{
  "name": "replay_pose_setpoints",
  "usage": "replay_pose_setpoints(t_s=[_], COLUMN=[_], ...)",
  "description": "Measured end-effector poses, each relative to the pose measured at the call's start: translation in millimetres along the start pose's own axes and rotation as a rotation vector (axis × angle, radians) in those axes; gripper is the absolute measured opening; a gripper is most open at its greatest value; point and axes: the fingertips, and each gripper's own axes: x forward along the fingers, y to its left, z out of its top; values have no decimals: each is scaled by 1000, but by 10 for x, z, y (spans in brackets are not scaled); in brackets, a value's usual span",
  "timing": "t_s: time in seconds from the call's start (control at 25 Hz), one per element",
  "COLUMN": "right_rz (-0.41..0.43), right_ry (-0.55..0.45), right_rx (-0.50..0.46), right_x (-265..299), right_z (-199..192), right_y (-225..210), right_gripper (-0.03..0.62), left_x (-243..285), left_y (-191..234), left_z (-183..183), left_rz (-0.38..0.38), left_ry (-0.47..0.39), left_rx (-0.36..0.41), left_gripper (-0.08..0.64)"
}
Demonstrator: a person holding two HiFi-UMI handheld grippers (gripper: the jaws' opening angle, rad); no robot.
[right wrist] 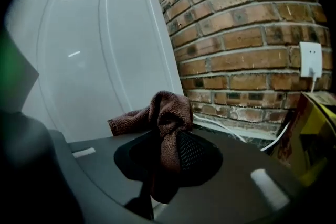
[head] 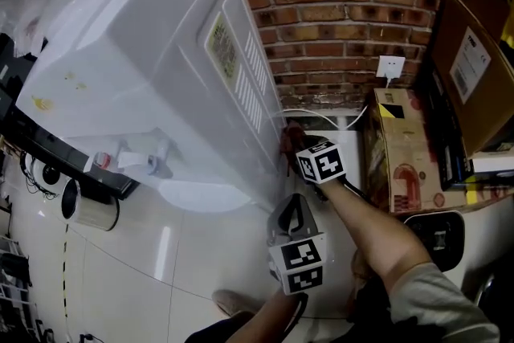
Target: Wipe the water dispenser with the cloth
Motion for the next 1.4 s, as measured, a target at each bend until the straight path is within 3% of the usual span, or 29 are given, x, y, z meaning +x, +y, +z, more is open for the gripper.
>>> replay_pose_setpoints(t_s=[0.28,0.68,0.92,1.16,1.32,1.4], right_rz=[5,20,20,-30,-53,-82], right_ry=[122,335,383,326,178,58], right_rx=[99,104,82,53,50,17], right_x=[301,546,571,444,162,-84], right_z=[-644,-1392,-1579,-1364,-848,-363], right_y=[-154,-180,-226,-335,-342,-370], right_gripper=[86,87,89,89,89,89], left_x=[89,130,146,140,54,-19], left_y=[92,37,29,22,-17,-7], left_z=[-224,-368,-378,-240,120,346], left_rz=[22,12,10,10,3,4], left_ry=[42,74,71,46,-12,-47], left_rx=[0,20,15,11,12,13], left_gripper=[0,0,0,0,0,0])
